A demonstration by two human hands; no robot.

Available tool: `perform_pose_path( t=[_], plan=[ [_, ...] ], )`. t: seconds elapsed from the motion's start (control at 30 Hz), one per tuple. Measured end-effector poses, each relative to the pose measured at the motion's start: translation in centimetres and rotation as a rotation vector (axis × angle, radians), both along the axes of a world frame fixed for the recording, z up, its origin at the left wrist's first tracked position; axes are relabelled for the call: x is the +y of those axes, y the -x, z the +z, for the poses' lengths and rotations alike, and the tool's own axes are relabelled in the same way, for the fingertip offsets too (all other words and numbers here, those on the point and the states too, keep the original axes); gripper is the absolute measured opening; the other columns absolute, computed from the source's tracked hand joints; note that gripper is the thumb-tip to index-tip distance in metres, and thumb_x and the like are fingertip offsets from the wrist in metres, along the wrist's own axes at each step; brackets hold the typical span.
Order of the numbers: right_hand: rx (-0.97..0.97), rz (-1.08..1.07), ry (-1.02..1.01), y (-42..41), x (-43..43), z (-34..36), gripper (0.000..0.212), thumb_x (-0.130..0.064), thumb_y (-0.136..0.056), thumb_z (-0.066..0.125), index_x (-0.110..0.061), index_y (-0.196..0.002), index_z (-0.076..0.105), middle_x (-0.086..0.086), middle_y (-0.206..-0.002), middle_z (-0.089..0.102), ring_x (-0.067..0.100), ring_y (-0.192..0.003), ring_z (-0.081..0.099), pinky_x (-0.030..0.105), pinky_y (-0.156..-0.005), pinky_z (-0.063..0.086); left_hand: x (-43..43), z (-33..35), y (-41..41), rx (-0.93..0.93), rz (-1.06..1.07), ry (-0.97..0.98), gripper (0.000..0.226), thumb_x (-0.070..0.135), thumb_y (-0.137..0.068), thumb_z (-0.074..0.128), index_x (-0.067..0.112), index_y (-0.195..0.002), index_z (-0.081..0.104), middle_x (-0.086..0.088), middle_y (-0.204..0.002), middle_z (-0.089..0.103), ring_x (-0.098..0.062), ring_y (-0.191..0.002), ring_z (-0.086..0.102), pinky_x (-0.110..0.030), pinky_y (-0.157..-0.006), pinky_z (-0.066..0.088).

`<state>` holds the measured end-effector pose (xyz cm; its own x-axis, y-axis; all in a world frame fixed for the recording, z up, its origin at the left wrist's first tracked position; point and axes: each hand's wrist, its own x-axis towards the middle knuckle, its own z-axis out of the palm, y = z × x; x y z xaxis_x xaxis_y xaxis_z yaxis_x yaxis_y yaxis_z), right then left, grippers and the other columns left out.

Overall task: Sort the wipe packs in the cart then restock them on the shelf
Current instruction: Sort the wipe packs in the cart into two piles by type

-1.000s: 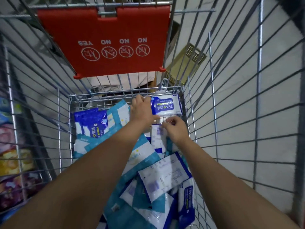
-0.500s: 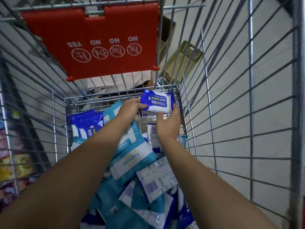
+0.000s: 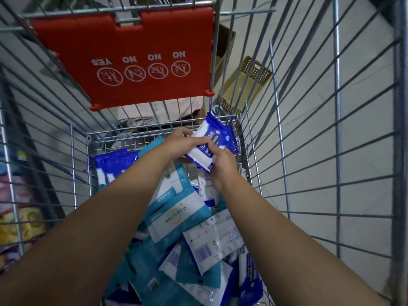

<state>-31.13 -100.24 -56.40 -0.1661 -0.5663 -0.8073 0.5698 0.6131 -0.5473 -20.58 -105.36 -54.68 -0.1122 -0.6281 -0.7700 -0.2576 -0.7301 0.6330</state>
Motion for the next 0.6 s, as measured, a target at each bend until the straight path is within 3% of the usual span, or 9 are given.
perform_pose_path(
  t=[0.07,0.17,0.27,0.37,0.47,0.53,0.6],
  plan=[
    [-0.009,-0.045,-0.048,-0.4,0.3,-0.5,0.019,-0.018,-0.092,0.056,-0.01,-0.11,0.058,0.015,-0.097,0.067,0.024,-0.071,0.064,0.029,-0.056,0.05,0.2,-0.4,-0.2,-0.012,-0.028,-0.016,0.037,0.017,-0.072,0.081,0.015,-0.103,0.061,-0.01,-0.102,0.071,-0.023,-0.086,0.069,-0.036,-0.073,0.057],
    [0.213,0.052,-0.138,-0.4,0.9,-0.7,0.015,-0.017,-0.088,0.057,-0.009,-0.076,0.06,0.008,-0.069,0.059,0.02,-0.055,0.052,0.031,-0.06,0.043,0.8,-0.6,-0.5,-0.069,0.09,0.129,0.039,0.005,-0.068,0.083,0.011,-0.1,0.062,-0.008,-0.095,0.067,-0.021,-0.081,0.068,-0.027,-0.06,0.055],
    [0.366,0.059,-0.162,-0.3,1.8,-0.3,0.018,-0.012,-0.081,0.06,-0.008,-0.064,0.055,0.008,-0.057,0.054,0.021,-0.049,0.048,0.032,-0.057,0.043,1.1,-0.8,-0.5,-0.115,-0.178,0.401,0.017,0.008,-0.074,0.079,0.013,-0.088,0.072,0.0,-0.088,0.068,-0.017,-0.091,0.063,-0.03,-0.078,0.051],
    [0.619,0.221,-0.094,0.2,2.5,0.0,0.009,-0.003,-0.082,0.057,-0.007,-0.086,0.064,0.005,-0.082,0.06,0.018,-0.07,0.056,0.025,-0.066,0.046,0.0,-0.6,0.4,-0.114,-0.391,0.536,0.017,0.006,-0.085,0.068,0.016,-0.098,0.071,0.005,-0.099,0.062,-0.011,-0.103,0.056,-0.032,-0.084,0.05],
    [0.909,0.612,-0.078,1.0,3.7,-0.3,0.045,-0.009,-0.084,0.061,-0.007,-0.128,0.053,0.009,-0.124,0.051,0.024,-0.114,0.051,0.031,-0.093,0.043,-1.5,-0.8,1.1,-0.164,-0.572,0.568,0.024,0.002,-0.094,0.053,0.014,-0.109,0.066,-0.001,-0.118,0.058,-0.014,-0.108,0.054,-0.035,-0.083,0.055],
    [1.029,0.789,-0.05,1.3,4.4,-0.3,0.053,-0.019,-0.085,0.063,-0.01,-0.135,0.046,0.01,-0.133,0.046,0.027,-0.123,0.043,0.035,-0.101,0.037,-2.2,-1.5,1.3,-0.29,-0.665,0.627,0.027,0.001,-0.093,0.052,0.014,-0.114,0.063,-0.006,-0.127,0.056,-0.021,-0.114,0.054,-0.039,-0.09,0.051],
    [0.996,0.832,-0.042,1.7,4.5,-0.2,0.056,-0.023,-0.085,0.063,-0.012,-0.136,0.044,0.011,-0.134,0.042,0.028,-0.123,0.043,0.034,-0.101,0.037,-1.8,-1.9,1.4,-0.454,-0.759,0.776,0.03,0.002,-0.089,0.057,0.013,-0.117,0.061,-0.006,-0.13,0.056,-0.025,-0.122,0.049,-0.034,-0.099,0.038]
  ],
)
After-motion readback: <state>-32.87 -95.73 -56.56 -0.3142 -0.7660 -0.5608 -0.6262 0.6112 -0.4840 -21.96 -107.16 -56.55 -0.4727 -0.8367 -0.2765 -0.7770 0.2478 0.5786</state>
